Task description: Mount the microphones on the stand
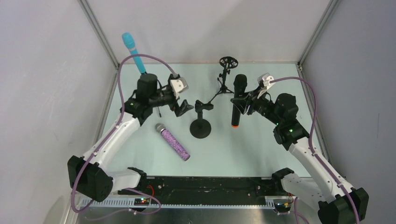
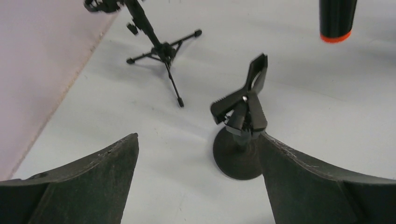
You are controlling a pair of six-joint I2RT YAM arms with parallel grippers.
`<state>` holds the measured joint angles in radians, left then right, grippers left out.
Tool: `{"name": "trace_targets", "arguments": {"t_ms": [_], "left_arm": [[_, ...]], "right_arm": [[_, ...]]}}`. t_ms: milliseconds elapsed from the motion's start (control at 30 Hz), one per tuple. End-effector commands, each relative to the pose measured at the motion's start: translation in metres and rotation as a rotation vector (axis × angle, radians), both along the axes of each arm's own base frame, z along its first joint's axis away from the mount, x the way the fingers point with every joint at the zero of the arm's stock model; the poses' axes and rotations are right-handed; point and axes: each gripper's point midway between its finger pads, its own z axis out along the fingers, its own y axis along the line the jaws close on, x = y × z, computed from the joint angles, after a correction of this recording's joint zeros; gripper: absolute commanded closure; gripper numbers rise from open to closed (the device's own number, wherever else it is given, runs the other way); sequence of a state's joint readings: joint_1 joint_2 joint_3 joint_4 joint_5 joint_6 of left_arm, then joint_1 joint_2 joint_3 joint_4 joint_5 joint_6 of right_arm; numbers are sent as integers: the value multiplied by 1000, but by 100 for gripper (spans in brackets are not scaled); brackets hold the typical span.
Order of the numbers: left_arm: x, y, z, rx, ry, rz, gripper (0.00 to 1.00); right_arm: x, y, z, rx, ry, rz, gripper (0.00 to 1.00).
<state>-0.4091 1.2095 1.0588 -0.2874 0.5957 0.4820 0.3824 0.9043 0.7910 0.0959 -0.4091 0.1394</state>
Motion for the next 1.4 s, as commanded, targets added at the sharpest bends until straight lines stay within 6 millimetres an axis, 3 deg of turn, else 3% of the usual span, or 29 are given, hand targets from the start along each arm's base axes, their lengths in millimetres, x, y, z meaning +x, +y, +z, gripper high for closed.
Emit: {"name": "trace_targets", "arguments": {"t_ms": [0,200,367,467,600,933,1133,1367], "left_arm": [[-8,-9,52,-116,-60,-179,0],[-20,-20,93,-218,-74,-367,0],[-21,-31,95,-258,-20,-464,0],[-14,-35,83,-263,51,-450,0],[-21,-37,71,-266,52,-509,0],[-14,-42,38,-225,83,-479,0],[-14,-44,8,-172,84,-452,0],[-10,-48,-6,-142,88,-440,0]], "right_arm": [[2,5,31,76,-88,24,100],[7,11,35,109,-92,43,100],[14,16,39,136,-104,54,100],[19,15,41,146,-115,37,100],[29,13,38,155,-107,-3,100],[35,20,38,175,-116,15,100],[36,31,43,115,-230,43,100],[32,48,42,39,-335,79,100]]}}
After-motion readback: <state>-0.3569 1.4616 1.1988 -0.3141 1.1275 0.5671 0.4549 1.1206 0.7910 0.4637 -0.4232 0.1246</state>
